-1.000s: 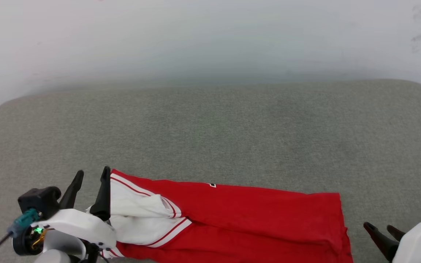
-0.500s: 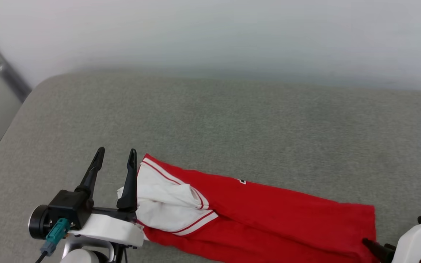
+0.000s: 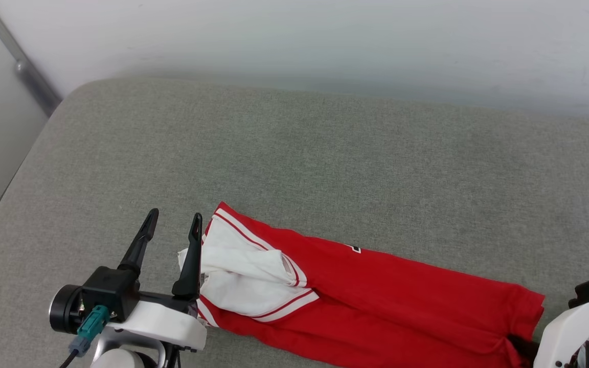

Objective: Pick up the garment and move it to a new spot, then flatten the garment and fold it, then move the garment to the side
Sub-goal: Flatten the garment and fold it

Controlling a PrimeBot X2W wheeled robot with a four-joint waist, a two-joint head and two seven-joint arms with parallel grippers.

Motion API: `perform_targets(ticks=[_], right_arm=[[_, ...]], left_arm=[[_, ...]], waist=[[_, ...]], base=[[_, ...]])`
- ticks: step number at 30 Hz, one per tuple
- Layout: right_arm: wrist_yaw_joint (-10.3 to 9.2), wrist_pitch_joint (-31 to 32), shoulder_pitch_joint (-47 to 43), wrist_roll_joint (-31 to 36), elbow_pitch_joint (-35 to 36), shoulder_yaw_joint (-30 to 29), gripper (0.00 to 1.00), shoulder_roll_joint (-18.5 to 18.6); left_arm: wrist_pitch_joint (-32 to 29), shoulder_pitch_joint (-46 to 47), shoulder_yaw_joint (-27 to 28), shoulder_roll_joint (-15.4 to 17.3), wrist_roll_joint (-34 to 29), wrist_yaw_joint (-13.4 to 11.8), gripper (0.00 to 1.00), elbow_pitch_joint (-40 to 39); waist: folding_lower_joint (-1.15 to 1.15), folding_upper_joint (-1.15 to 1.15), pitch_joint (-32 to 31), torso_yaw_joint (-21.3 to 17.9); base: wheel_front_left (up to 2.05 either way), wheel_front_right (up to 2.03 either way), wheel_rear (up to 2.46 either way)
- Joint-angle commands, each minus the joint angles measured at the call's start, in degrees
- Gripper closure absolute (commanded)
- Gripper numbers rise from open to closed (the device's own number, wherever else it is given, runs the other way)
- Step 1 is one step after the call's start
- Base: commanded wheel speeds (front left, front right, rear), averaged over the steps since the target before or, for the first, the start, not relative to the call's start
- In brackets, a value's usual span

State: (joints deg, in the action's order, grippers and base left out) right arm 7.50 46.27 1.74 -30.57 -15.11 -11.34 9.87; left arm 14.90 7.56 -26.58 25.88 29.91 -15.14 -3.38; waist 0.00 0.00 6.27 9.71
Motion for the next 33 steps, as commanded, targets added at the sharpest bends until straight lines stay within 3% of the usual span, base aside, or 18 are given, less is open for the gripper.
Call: perform_targets(ticks=[1,10,17,22,25,29,33], right_arm=[[-0.01,0.0,-0.7,-0.3,-1.8,2.1,1.00,-1.1],[-0.03,-1.7,1.1,-2.1,3.0,2.1,1.00,4.3],[-0.03,-0.9,0.7,-0.1,3.1,-6.3,1.00,6.4],[-0.02,0.1,1.7,0.8,4.5,-14.4,1.00,4.7],[-0.01,1.9,2.8,-0.9,6.1,-17.5,1.00,1.6],[-0.02,7.0,5.8,-9.9,8.0,-20.6,1.00,-4.8],[-0.01,13.9,7.7,-20.6,7.2,-20.6,1.00,-7.0]], left_arm=[[0.3,0.0,0.1,0.1,-0.3,-0.1,0.00,0.3],[-0.4,-1.3,-0.3,1.0,-0.8,-1.0,0.00,0.9],[-0.4,-2.2,-0.4,1.2,-0.7,-1.5,0.00,0.4],[-0.3,-2.4,-0.1,1.2,-0.5,-1.7,0.00,0.4],[-0.2,-2.3,0.0,1.2,-0.4,-1.6,0.00,0.6],[-0.1,-1.9,-0.2,1.1,-0.4,-1.4,0.00,0.7],[-0.4,-1.6,-0.7,0.9,-0.4,-1.1,0.00,0.9]], waist=[[0.00,0.00,-0.4,-0.5],[0.00,0.00,-2.9,-3.0],[0.00,0.00,-3.2,-5.5],[0.00,0.00,-2.8,-7.2],[0.00,0.00,-2.7,-7.8],[0.00,0.00,-2.7,-8.1],[0.00,0.00,-2.9,-7.6]], base=[[0.00,0.00,0.00],[0.00,0.00,0.00],[0.00,0.00,0.00],[0.00,0.00,0.00],[0.00,0.00,0.00],[0.00,0.00,0.00],[0.00,0.00,0.00]])
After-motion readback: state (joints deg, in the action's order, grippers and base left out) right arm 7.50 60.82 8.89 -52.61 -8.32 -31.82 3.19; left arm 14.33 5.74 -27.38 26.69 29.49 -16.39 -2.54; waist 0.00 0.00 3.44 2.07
